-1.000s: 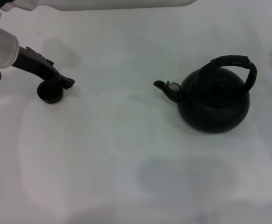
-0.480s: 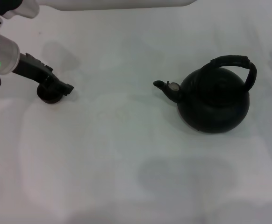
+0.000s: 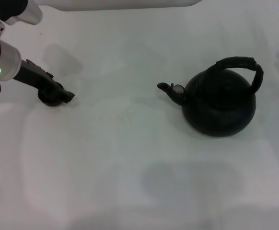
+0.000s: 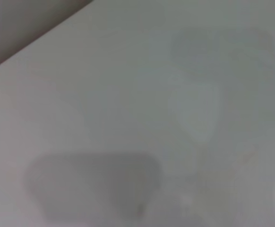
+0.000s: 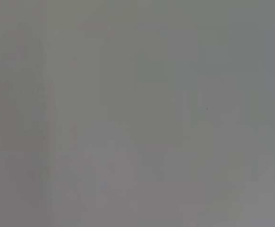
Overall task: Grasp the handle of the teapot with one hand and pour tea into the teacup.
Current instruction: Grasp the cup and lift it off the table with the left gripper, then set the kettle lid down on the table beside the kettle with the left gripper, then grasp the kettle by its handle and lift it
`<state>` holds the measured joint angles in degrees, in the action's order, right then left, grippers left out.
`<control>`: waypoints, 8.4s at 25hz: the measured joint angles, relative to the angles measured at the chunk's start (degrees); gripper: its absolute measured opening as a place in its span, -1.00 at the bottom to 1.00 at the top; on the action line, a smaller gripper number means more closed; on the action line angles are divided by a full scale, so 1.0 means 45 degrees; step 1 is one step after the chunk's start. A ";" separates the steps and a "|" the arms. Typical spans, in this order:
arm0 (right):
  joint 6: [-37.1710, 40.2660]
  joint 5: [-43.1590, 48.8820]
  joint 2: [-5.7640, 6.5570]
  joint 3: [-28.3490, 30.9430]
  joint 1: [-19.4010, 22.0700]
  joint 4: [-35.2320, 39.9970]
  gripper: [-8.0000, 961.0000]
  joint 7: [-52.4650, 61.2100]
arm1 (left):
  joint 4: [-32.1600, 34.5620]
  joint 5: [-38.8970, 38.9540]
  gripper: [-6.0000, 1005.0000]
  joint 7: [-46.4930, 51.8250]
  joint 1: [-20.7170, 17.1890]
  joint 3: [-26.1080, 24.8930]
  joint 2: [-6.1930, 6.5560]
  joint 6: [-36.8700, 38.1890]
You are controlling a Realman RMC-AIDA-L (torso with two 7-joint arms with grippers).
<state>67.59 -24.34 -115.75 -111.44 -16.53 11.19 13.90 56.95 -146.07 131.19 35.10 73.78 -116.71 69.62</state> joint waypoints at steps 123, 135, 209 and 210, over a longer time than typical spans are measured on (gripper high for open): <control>-0.0272 -0.0640 0.0000 0.0000 -0.0136 0.0019 0.78 0.0014 | 0.3266 0.1809 0.77 0.0839 0.0782 0.6456 -0.0509 -0.1497; -0.0277 -0.0685 0.0020 0.0000 -0.0135 -0.0009 0.78 -0.0002 | 0.3739 0.1956 0.77 0.0822 0.0788 0.6659 -0.0544 -0.1954; 0.4221 0.2777 0.0065 -0.2332 0.1763 -0.1578 0.65 0.5358 | -0.3800 0.6095 0.77 0.9191 -0.4400 1.1553 -0.0549 -2.7030; 0.3950 0.2803 0.0054 -0.2337 0.1650 -0.1537 0.65 0.5368 | -0.3803 0.6095 0.77 0.9192 -0.4400 1.1553 -0.0550 -2.7032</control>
<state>85.37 -11.73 -115.50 -121.96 -9.10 4.28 38.06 39.84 -118.64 172.55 15.30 125.77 -119.18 -52.03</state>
